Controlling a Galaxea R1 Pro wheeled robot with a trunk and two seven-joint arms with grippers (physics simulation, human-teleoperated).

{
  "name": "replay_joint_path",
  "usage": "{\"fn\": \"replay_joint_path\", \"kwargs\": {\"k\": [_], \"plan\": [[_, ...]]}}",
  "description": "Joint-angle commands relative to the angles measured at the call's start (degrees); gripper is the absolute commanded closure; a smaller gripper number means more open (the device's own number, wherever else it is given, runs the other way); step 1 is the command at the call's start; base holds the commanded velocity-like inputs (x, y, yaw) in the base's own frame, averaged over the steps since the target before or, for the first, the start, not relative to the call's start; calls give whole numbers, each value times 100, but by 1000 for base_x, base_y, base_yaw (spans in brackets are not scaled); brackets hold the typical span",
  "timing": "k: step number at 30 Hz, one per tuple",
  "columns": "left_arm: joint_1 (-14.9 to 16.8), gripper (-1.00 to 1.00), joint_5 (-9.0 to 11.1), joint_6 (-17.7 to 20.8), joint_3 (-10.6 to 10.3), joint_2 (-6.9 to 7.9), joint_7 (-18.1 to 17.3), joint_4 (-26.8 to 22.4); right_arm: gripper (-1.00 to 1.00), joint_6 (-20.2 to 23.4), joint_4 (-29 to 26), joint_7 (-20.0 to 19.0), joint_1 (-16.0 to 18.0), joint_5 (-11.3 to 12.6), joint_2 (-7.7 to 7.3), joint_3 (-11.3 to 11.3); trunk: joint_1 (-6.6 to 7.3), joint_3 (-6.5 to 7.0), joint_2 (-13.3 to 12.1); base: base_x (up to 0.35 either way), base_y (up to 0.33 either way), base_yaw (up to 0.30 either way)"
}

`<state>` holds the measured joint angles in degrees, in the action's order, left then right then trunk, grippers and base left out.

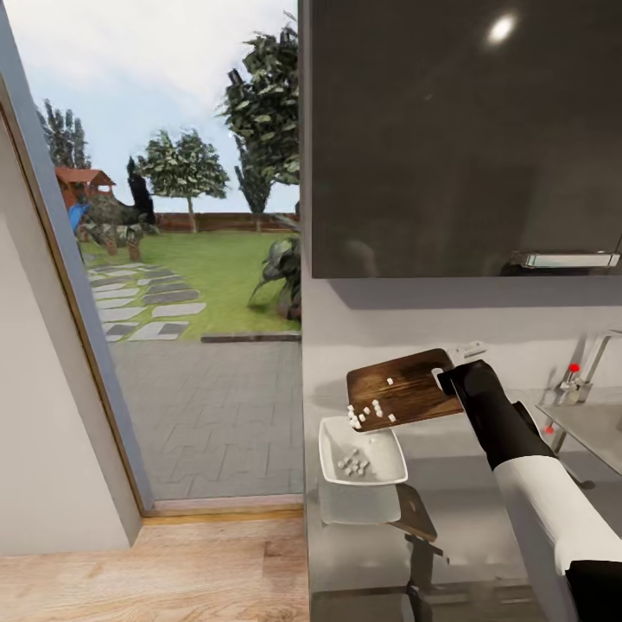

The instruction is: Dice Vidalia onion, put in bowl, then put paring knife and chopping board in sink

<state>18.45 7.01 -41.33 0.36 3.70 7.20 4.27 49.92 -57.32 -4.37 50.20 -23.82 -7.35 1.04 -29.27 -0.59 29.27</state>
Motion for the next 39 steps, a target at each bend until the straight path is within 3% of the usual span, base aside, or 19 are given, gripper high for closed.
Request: {"fn": "replay_joint_path", "kwargs": {"k": [1,8,12,15,39], "plan": [[9,-100,20,-33,-1,0,-6,21,100,29,-6,-48,3,-61,-4,10,-2,-6,7,0,0,0],[9,-100,20,-33,-1,0,-7,22,100,35,-7,-42,4,-66,-4,10,-2,-6,7,0,0,0],[9,-100,20,-33,-1,0,-8,22,100,35,-33,-47,1,-70,-10,308,-2,-6,7,0,0,0],[9,-100,20,-33,-1,0,-7,22,100,35,-41,-54,3,-73,-12,377,-2,-6,7,0,0,0],[9,-100,20,-33,-1,0,-7,21,100,39,-58,-39,5,-137,-55,396,-2,-6,7,0,0,0]]}}
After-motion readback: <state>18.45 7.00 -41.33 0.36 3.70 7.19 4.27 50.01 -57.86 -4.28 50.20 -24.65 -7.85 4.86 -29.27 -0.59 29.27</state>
